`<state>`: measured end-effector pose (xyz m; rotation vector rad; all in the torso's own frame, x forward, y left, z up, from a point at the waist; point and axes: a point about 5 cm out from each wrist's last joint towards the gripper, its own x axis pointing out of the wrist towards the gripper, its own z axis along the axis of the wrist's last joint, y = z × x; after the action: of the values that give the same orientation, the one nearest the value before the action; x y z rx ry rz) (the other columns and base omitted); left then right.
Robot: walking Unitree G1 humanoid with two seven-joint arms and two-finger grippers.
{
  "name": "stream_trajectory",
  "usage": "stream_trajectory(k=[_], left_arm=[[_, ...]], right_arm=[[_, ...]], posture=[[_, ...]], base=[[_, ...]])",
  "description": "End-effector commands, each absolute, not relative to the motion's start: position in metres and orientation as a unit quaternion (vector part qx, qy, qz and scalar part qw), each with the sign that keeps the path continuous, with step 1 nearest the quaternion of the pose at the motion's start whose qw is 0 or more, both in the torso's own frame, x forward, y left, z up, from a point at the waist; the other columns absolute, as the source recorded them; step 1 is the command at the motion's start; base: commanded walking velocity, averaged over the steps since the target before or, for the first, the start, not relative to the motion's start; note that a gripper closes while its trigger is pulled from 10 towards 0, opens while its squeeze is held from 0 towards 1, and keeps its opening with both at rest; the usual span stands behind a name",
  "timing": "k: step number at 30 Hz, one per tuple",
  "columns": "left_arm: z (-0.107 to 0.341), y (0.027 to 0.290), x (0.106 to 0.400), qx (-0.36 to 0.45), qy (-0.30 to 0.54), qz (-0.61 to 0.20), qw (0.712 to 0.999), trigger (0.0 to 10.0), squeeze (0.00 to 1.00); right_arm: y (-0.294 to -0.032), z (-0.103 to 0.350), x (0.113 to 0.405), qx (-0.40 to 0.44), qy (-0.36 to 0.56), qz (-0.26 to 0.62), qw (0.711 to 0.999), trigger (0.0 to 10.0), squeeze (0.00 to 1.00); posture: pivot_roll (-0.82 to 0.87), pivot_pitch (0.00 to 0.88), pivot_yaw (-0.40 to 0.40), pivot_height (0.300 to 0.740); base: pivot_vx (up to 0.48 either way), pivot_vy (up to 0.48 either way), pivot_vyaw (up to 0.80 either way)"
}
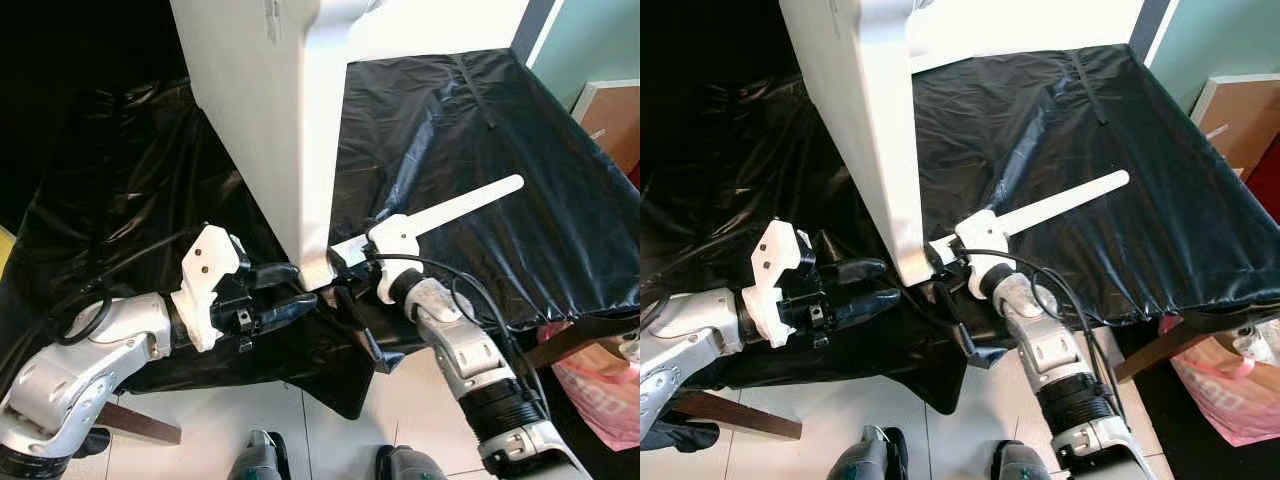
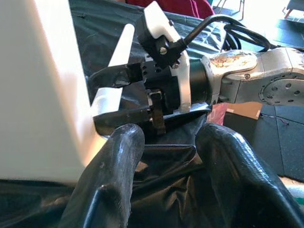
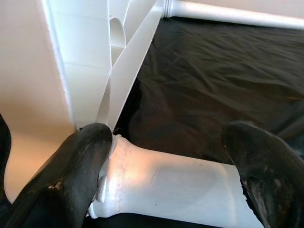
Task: Building children table
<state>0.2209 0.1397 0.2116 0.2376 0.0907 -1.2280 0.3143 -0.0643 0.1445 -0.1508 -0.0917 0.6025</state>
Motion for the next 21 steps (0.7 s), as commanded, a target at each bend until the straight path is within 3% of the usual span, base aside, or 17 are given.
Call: stream_trajectory(k=[1,5,13,21], left_arm=[[0.212,0.14,0.216,0.114,0.048,-0.598,0.792,10.0,0.0],[0.214,0.144,0.218,0.12,0.049,-0.592,0.795,10.0,0.0],[0.215,0.146,0.219,0.123,0.049,-0.589,0.798,10.0,0.0],[0.213,0.148,0.219,0.123,0.051,-0.578,0.805,10.0,0.0]], right_arm=[[-0.05,0.136,0.311,-0.073,-0.025,0.318,0.945,10.0,0.0],[-0.024,0.138,0.313,-0.051,-0.024,0.34,0.939,10.0,0.0],[0.002,0.139,0.318,-0.034,-0.02,0.353,0.935,10.0,0.0],[0.01,0.138,0.321,-0.017,-0.013,0.35,0.937,10.0,0.0]], posture=[[0.04,0.144,0.015,0.74],[0.04,0.139,0.015,0.74],[0.04,0.142,0.015,0.74],[0.04,0.147,0.013,0.74]], base=[[0.0,0.0,0.0],[0.0,0.0,0.0],[0.0,0.0,0.0],[0.0,0.0,0.0]])
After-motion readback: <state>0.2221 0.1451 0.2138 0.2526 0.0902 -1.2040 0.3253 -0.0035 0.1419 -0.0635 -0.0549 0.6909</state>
